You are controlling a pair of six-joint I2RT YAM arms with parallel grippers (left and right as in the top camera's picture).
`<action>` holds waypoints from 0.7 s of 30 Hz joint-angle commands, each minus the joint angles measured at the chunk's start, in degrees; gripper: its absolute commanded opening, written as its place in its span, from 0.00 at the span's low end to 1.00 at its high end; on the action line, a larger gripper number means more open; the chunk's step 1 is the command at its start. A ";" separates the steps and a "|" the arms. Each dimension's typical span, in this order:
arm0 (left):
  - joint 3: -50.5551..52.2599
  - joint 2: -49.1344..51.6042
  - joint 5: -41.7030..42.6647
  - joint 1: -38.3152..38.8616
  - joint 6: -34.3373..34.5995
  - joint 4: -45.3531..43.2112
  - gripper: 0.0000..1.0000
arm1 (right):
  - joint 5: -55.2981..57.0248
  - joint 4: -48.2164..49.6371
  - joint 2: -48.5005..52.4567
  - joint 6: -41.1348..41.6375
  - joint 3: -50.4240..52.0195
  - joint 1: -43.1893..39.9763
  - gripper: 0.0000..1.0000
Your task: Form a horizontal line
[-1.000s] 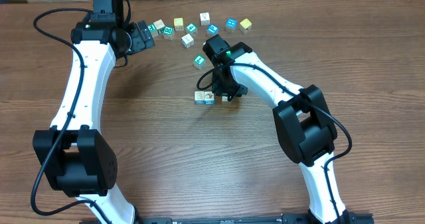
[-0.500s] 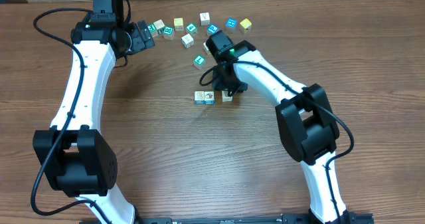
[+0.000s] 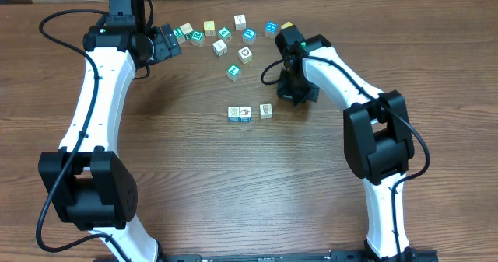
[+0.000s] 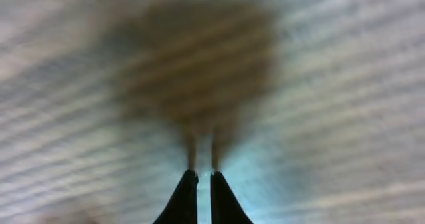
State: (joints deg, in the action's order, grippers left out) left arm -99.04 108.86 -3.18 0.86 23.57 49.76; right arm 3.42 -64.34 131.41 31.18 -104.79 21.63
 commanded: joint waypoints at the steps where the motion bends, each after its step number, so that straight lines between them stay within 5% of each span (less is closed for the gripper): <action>1: -0.46 -0.35 0.22 0.31 -0.46 -0.11 0.99 | -0.96 -1.62 -0.48 -1.92 -1.03 0.66 0.04; 6: -0.46 -0.35 0.22 0.28 -0.46 -0.13 1.00 | -10.69 -1.95 -0.48 -8.37 -1.03 1.60 0.04; 21: -0.46 -0.35 0.22 0.31 -0.48 -0.13 1.00 | -11.50 -1.57 -0.48 -8.31 -1.03 4.00 0.04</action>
State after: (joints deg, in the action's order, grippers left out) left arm -99.04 108.86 -3.16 0.86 23.57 49.74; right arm -7.51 -66.02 131.41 23.46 -104.79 24.88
